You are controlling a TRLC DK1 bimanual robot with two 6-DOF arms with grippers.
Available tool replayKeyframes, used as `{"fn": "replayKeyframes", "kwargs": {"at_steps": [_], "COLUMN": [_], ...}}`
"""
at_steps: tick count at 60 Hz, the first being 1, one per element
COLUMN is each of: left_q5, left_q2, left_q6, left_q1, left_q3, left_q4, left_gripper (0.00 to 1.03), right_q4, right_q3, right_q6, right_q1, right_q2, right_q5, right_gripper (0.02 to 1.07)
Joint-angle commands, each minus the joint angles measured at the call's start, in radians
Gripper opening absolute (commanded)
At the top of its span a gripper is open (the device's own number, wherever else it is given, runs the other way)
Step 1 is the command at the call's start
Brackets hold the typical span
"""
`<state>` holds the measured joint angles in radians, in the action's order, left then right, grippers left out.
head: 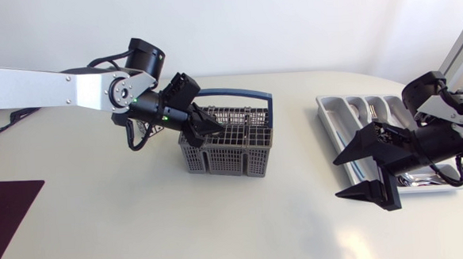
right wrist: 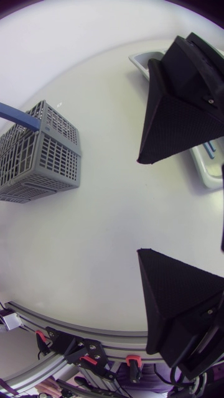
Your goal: Transfer all utensils from the basket to the drawer tray.
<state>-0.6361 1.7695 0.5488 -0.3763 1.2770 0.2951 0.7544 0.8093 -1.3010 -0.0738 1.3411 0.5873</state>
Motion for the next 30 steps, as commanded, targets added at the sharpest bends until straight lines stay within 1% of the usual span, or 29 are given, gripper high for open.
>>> {"fn": "replayKeyframes", "kwargs": {"at_steps": [1, 6, 12, 17, 23, 30], "left_q5": [-0.030, -0.079, -0.085, -0.120, -0.169, -0.182], "left_q2": [0.021, 0.021, 0.016, 0.015, 0.011, 0.010], "left_q6": [-0.039, -0.085, -0.121, -0.153, -0.194, -0.247], "left_q1": [0.017, 0.034, 0.047, 0.060, 0.074, 0.074], "left_q3": [0.012, 0.028, 0.038, 0.048, 0.070, 0.079], "left_q4": [0.041, 0.053, 0.055, 0.058, 0.091, 0.105], "left_gripper": [0.03, 0.03, 0.03, 0.03, 0.03, 0.03], "right_q4": [-0.003, -0.004, -0.004, -0.004, -0.004, -0.004], "right_q3": [-0.024, -0.025, -0.027, -0.027, -0.029, -0.033], "right_q6": [0.003, 0.003, 0.003, 0.003, 0.003, 0.002], "right_q1": [-0.007, -0.007, -0.007, -0.007, -0.009, -0.009], "right_q2": [-0.011, -0.013, -0.013, -0.013, -0.013, -0.016], "right_q5": [-0.001, -0.001, -0.001, -0.001, -0.001, -0.001], "right_gripper": [1.00, 1.00, 1.00, 1.00, 1.00, 1.00]}}
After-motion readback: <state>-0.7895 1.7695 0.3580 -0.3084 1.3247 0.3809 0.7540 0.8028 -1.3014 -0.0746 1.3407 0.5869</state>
